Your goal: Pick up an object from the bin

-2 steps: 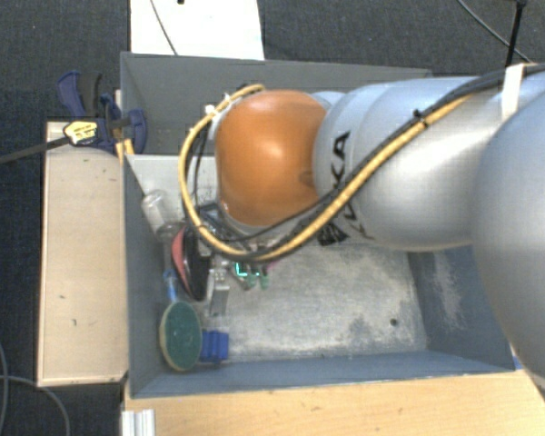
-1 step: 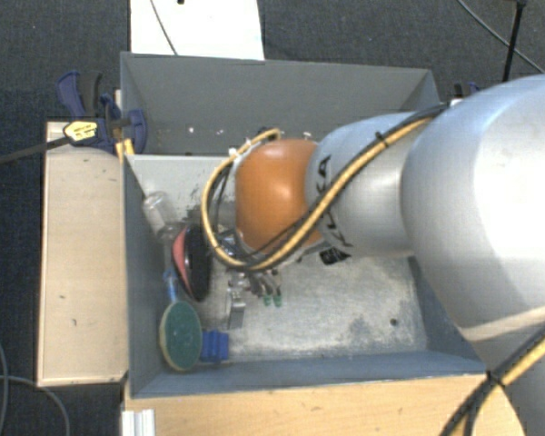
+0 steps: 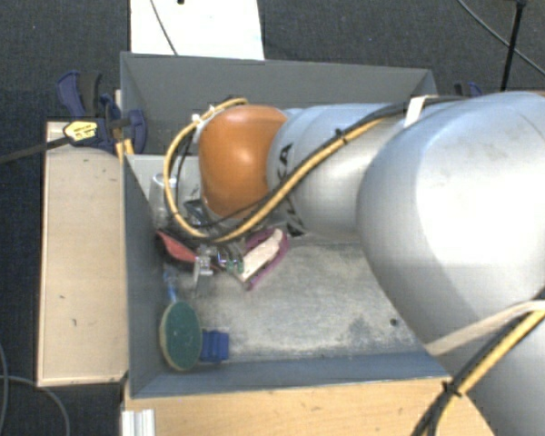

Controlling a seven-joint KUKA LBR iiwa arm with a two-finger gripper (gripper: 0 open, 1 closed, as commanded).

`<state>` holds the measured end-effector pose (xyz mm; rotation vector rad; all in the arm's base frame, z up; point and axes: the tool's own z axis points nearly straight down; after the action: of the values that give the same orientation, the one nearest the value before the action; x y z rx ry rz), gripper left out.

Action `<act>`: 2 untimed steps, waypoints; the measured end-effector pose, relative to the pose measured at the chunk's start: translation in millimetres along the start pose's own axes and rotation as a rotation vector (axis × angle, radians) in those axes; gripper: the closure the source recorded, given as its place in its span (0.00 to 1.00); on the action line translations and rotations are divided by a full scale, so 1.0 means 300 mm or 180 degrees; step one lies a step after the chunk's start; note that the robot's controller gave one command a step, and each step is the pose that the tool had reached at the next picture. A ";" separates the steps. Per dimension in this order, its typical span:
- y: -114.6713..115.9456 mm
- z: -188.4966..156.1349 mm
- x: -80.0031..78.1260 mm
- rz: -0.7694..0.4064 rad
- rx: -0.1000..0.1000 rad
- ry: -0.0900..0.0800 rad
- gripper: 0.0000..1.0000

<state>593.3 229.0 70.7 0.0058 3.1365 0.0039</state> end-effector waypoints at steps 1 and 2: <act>-0.007 -0.002 0.002 0.0022 0.0006 0.0008 1.00; -0.012 -0.242 0.049 0.0011 -0.0002 -0.0004 1.00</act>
Offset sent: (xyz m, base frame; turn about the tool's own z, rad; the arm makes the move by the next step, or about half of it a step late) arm 0.0000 0.0000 0.0000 0.0000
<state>578.2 225.4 143.1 0.0111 3.1352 0.0049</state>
